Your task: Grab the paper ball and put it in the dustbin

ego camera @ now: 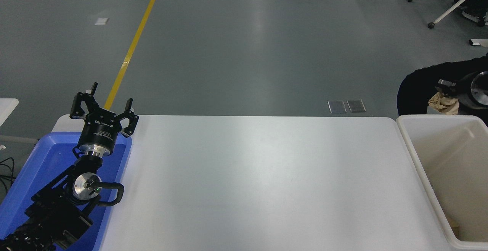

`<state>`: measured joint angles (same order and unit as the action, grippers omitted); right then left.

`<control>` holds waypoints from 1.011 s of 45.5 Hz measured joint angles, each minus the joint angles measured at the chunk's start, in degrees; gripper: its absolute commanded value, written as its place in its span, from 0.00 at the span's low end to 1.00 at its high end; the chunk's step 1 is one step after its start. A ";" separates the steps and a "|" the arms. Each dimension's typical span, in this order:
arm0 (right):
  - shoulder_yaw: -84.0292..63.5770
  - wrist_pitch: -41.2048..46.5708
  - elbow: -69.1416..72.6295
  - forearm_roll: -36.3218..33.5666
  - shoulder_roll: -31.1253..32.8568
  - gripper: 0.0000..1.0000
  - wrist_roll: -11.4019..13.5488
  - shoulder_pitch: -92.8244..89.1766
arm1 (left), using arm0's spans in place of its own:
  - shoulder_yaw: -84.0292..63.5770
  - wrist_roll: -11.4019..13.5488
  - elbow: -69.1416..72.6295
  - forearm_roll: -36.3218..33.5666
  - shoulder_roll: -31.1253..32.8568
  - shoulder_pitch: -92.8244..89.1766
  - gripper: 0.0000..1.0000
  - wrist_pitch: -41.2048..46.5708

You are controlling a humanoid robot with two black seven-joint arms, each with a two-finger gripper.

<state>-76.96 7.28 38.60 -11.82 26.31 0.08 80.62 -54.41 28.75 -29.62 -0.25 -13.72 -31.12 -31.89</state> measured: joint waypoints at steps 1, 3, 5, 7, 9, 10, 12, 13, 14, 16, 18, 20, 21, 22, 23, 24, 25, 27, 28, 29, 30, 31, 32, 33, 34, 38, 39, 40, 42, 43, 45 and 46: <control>0.66 -0.34 -0.75 0.00 0.18 0.00 -0.01 -1.11 | 0.00 -0.01 0.00 -0.01 0.01 0.01 0.98 0.00; 1.96 -1.02 -2.27 -0.04 0.53 0.00 0.00 -3.50 | 0.00 -0.01 -0.01 0.00 0.02 0.01 0.98 0.00; 3.36 -1.66 -3.60 -0.08 0.79 0.00 0.02 -6.04 | 0.00 -0.01 -0.01 0.00 0.01 0.01 0.98 -0.01; 4.44 -2.10 -4.66 -0.11 0.97 0.00 -0.01 -7.93 | 0.00 -0.01 -0.01 -0.01 0.02 0.01 0.98 -0.01; 5.87 -2.70 -6.12 -0.12 1.18 0.00 0.01 -10.27 | 0.00 -0.01 -0.02 -0.01 0.02 0.01 0.98 -0.01; 6.48 -2.85 -6.63 -0.14 1.25 0.00 0.00 -11.21 | 0.00 -0.01 -0.02 0.00 0.01 0.00 0.98 -0.01; 8.13 -3.33 -8.11 -0.15 1.36 0.00 0.00 -13.68 | 0.00 -0.01 -0.02 -0.01 0.02 0.01 0.98 -0.01; 8.75 -3.47 -8.67 -0.17 1.40 0.00 0.00 -14.58 | 0.00 -0.01 -0.02 -0.01 0.01 0.00 0.98 -0.01; 9.37 -3.59 -9.22 -0.17 1.46 0.00 -0.01 -15.50 | 0.00 -0.01 -0.01 0.00 0.01 0.01 0.98 -0.01; 11.01 -3.94 -10.70 -0.17 1.54 0.00 -0.03 -17.75 | 0.00 -0.01 -0.01 -0.02 0.01 0.01 0.98 -0.02; 12.48 -4.14 -11.93 -0.18 1.62 0.00 -0.04 -19.66 | 0.00 -0.01 -0.01 0.00 0.01 0.00 0.98 -0.02; 14.28 -4.37 -13.41 -0.20 1.66 0.00 -0.04 -21.84 | 0.00 -0.01 -0.01 -0.01 0.01 0.00 0.98 -0.02; 15.02 -4.44 -13.96 -0.20 1.69 0.00 -0.06 -22.71 | 0.00 -0.01 -0.01 -0.01 0.01 0.00 0.98 -0.01; 16.19 -4.57 -14.80 -0.19 1.71 0.00 -0.05 -23.92 | 0.00 -0.01 0.00 -0.01 0.01 0.00 0.98 -0.01; 16.94 -4.69 -15.35 -0.19 1.73 0.00 -0.07 -24.73 | 0.00 -0.01 -0.01 -0.01 0.01 0.01 0.98 -0.02; 17.74 -4.77 -15.85 -0.20 1.75 0.00 -0.07 -25.52 | 0.00 -0.01 0.00 -0.01 0.01 0.01 0.98 -0.01; 18.63 -4.88 -16.42 -0.19 1.77 0.00 -0.08 -26.43 | 0.00 -0.01 0.00 -0.01 0.01 0.01 0.98 -0.01; 20.59 -5.20 -17.65 -0.13 1.78 0.05 -0.06 -28.41 | 0.00 -0.01 0.00 0.00 0.01 0.00 0.98 -0.01; 21.32 -5.30 -18.07 -0.10 1.79 0.14 -0.06 -29.14 | 0.00 -0.01 0.00 0.00 0.01 0.00 0.98 -0.01; 22.36 -5.51 -18.75 -0.06 1.79 0.24 -0.07 -30.17 | 0.00 -0.01 0.00 -0.01 0.01 0.00 0.98 -0.01; 22.99 -5.63 -19.20 -0.04 1.79 0.37 -0.07 -30.83 | 0.00 -0.01 0.00 -0.02 0.01 0.00 0.98 -0.01; 23.56 -5.73 -19.62 -0.03 1.79 0.53 -0.07 -31.45 | 0.00 -0.01 0.00 0.00 0.01 0.00 0.98 -0.01; 24.33 -5.91 -20.24 -0.01 1.79 0.69 -0.06 -32.30 | 0.00 -0.01 0.00 -0.01 0.01 0.00 0.98 -0.01; 24.81 -6.03 -20.67 -0.01 1.79 0.83 -0.08 -32.83 | 0.00 -0.01 0.00 -0.01 0.01 0.00 0.98 -0.01; 25.22 -6.15 -21.12 -0.01 1.79 0.92 -0.06 -33.35 | 0.00 -0.01 0.00 -0.01 0.01 0.00 0.98 -0.01; 26.91 -7.01 -23.44 -0.01 1.79 0.98 -0.07 -35.58 | 0.00 -0.01 0.00 0.00 0.01 0.00 0.98 -0.01; 27.16 -7.21 -23.87 -0.01 1.79 0.98 -0.09 -35.96 | 0.00 -0.01 0.00 -0.02 0.01 0.00 0.98 -0.01; 27.41 -7.41 -24.32 -0.03 1.77 0.98 -0.12 -36.35 | 0.00 -0.01 0.00 -0.01 0.01 0.00 0.98 -0.01; 27.96 -8.09 -25.28 -0.07 1.67 0.99 -0.12 -37.41 | 0.00 -0.01 0.00 -0.01 0.01 0.00 0.98 -0.01; 28.13 -8.36 -25.56 -0.08 1.62 0.99 -0.12 -37.79 | 0.00 -0.01 0.00 0.00 0.01 0.00 0.98 -0.01; 28.51 -9.13 -26.19 -0.09 1.52 0.99 -0.13 -38.59 | 0.00 -0.01 0.00 -0.02 0.01 0.00 0.98 -0.01; 28.63 -9.39 -26.43 -0.09 1.49 0.99 -0.13 -38.88 | 0.00 -0.01 0.00 -0.01 0.01 0.00 0.98 -0.01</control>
<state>-48.33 -2.12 12.17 -11.91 27.80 -0.05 41.75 -54.40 28.74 -29.62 -0.26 -13.71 -31.11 -31.90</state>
